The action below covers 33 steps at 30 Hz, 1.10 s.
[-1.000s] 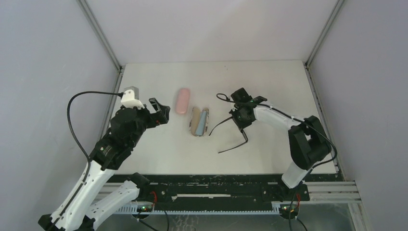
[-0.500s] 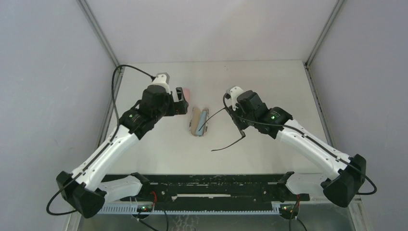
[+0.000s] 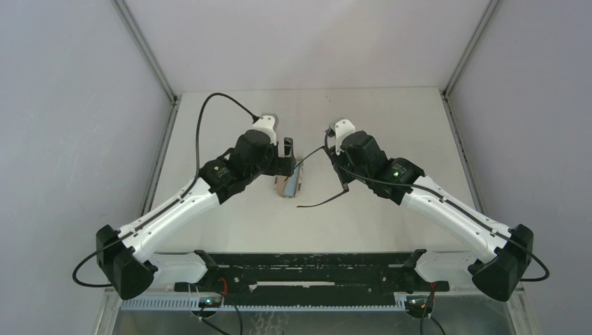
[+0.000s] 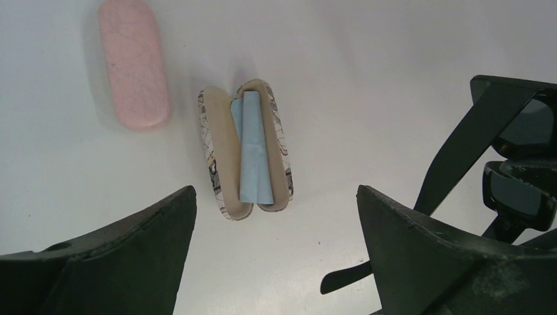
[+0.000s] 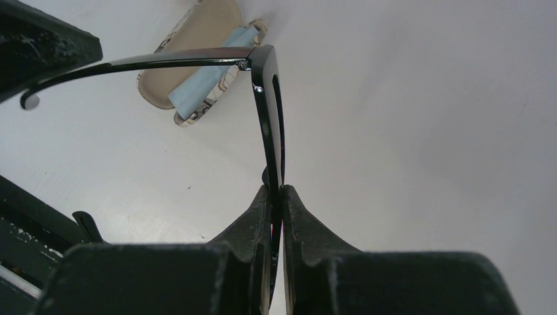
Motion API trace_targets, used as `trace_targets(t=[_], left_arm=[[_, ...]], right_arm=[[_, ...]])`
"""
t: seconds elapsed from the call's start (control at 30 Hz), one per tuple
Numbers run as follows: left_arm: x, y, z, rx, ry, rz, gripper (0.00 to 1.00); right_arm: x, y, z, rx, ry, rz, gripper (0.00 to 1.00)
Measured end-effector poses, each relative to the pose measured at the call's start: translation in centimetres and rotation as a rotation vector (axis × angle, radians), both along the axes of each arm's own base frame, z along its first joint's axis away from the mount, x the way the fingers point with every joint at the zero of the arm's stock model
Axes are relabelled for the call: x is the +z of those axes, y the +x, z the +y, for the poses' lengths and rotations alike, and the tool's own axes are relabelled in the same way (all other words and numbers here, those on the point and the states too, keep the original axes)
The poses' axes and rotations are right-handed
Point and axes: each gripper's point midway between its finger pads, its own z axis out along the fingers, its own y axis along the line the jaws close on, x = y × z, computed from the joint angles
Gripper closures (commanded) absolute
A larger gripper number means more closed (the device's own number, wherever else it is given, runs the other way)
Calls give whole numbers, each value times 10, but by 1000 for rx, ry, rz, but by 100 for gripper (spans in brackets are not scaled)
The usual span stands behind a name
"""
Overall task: Organize the sunglasses
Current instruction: Fold the sunglasses.
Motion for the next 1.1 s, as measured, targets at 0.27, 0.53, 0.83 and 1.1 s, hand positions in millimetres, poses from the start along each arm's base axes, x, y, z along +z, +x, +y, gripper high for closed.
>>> trace_targets(t=[0.27,0.53,0.83,1.1], left_arm=[[-11,-2,-11,3,51,-7,4],[-26,-12,-32,-46,90,8,2],[-16,-12,-58,-86,84,-1,0],[-4,-8,-63,-79,90,-15,0]], right_arm=[[1,3,-2,-57,26,3,100],[4,7,9,-119,117,28,100],[8,6,30,-101,205,49,100],[8,4,33,-98,216,58,100]])
